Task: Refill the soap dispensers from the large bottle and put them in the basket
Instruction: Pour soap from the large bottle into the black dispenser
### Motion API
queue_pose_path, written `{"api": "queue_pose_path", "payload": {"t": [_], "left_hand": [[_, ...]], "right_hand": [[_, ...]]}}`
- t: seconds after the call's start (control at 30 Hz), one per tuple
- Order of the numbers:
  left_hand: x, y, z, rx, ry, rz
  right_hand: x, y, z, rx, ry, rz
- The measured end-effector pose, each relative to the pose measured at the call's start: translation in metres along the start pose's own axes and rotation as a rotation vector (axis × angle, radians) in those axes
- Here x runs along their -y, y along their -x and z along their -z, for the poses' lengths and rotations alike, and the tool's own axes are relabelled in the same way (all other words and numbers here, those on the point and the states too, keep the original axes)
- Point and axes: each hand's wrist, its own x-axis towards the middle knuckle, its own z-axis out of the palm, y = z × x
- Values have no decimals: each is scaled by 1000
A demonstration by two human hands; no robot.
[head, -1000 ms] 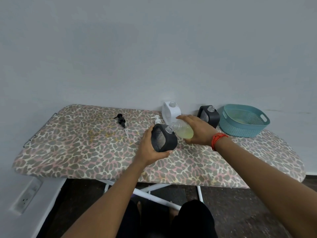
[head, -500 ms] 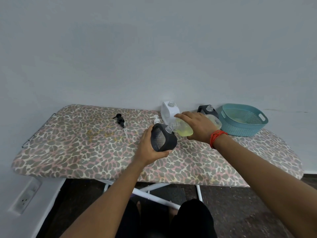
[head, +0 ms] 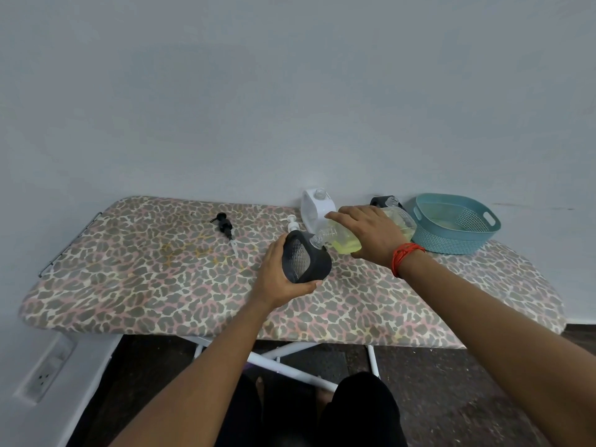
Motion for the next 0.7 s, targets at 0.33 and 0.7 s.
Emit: {"api": "queue_pose_path", "payload": {"t": [0.33,0.7], "left_hand": [[1,-1,0,1,-1,-25],[-3,1,2,-4,0,-41]], "right_hand": [[-1,0,0,-35,41,13],[-2,1,1,-37,68,13]]}}
